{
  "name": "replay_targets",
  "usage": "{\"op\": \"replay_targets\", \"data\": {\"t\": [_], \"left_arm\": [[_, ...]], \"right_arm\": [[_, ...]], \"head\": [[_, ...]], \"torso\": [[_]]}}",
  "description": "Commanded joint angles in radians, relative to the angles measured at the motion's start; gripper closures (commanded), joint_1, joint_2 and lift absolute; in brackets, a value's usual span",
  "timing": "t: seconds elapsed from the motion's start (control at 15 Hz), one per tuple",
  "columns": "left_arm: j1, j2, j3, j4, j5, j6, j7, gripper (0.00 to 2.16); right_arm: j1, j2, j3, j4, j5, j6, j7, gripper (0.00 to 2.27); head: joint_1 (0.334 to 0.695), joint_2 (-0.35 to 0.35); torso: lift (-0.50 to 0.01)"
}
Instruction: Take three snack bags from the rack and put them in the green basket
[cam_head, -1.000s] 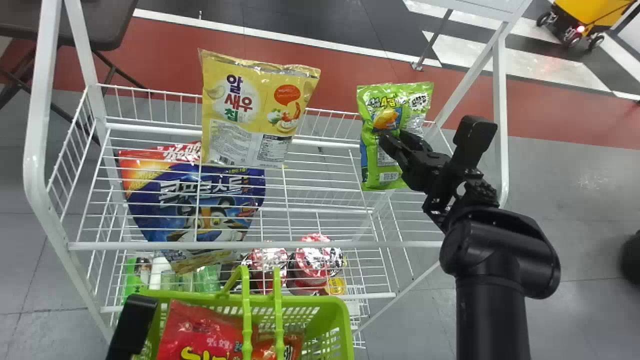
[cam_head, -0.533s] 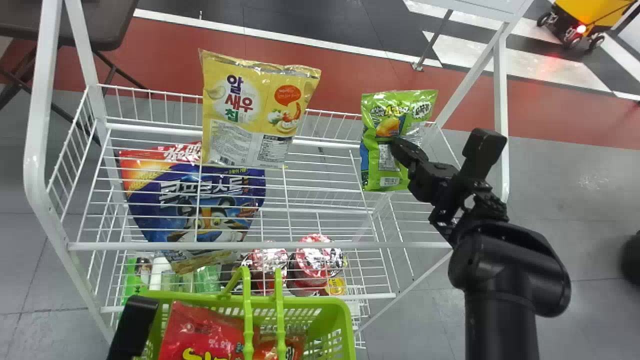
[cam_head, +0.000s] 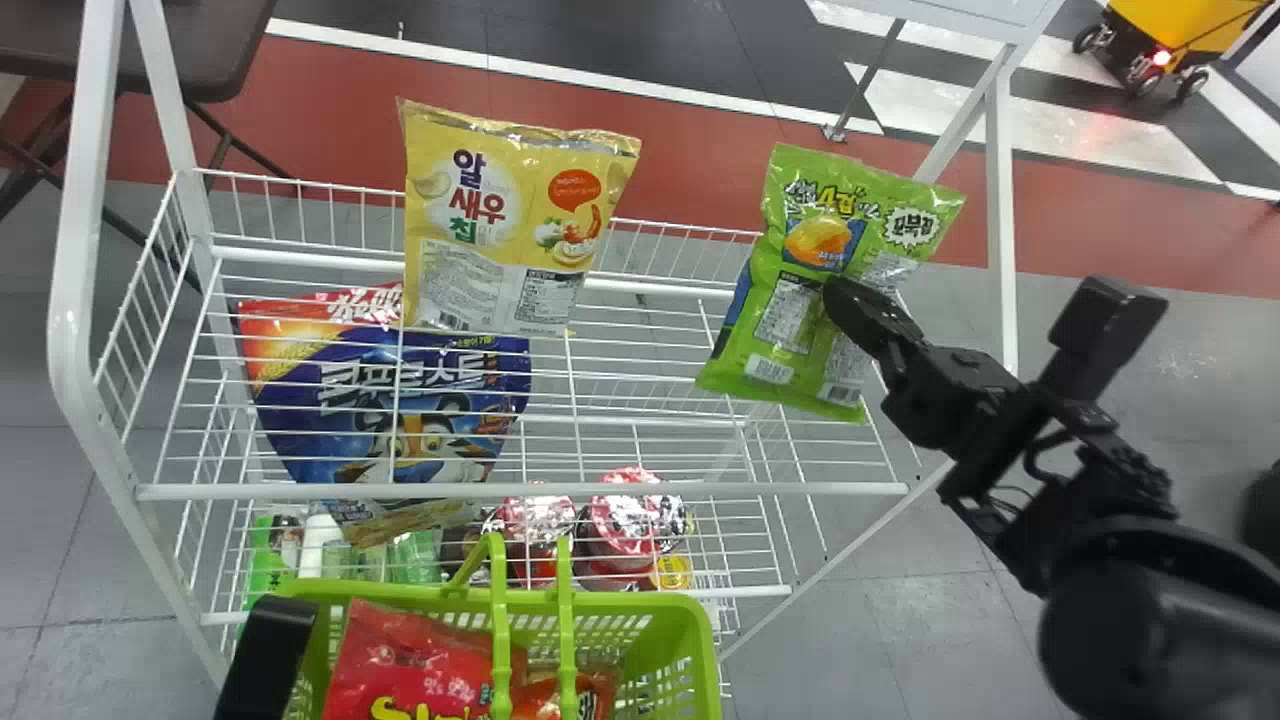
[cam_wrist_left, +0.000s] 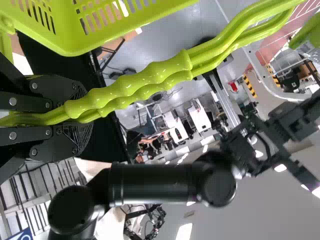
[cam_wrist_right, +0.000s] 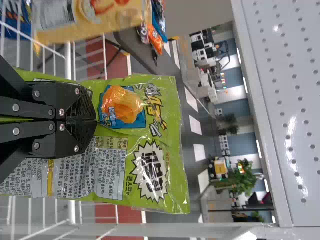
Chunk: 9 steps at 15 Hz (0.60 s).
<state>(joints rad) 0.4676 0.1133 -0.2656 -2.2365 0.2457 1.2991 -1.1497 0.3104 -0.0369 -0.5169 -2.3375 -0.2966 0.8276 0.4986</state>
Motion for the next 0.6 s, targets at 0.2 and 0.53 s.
{"op": "replay_targets", "data": {"t": [0.2,0.53], "left_arm": [[0.028,0.002,0.006,-0.032,-0.003,-0.002,0.001,1.93],[0.026,-0.015,-0.003,-0.026,-0.019,-0.005,0.024,1.93]], "right_arm": [[0.18,0.038,-0.127,-0.272,-0.254,0.439,0.047,2.19],[0.254,0.038,-0.141,-0.272,-0.303,0.629,0.118,2.19]], "head": [[0.695,-0.35],[0.695,-0.35]], "torso": [[-0.015],[-0.015]]}}
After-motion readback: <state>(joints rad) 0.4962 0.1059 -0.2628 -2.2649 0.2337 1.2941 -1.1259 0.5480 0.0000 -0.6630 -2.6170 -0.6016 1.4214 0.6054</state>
